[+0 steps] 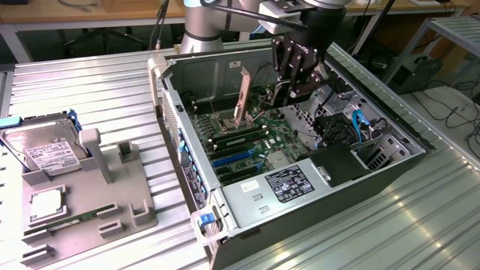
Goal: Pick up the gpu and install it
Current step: 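Insert the gpu into the slot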
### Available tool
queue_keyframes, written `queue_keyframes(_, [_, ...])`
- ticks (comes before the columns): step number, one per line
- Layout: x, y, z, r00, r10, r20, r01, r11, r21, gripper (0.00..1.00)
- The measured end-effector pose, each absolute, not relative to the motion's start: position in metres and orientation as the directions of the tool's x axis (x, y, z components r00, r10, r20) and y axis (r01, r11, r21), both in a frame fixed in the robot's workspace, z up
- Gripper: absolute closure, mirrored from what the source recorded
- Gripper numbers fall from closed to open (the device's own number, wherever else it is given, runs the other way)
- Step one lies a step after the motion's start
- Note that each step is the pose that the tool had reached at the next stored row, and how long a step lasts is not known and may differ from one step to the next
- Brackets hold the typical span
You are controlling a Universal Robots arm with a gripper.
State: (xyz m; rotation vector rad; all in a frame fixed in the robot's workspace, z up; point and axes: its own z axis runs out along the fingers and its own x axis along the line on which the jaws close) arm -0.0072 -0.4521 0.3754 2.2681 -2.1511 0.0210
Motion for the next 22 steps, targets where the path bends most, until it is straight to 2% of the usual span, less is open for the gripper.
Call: queue_keyframes(22, [-0.007,-0.452,0.364,0.053,-0.998,0.02,-0.999,-0.053,0.002,0.72])
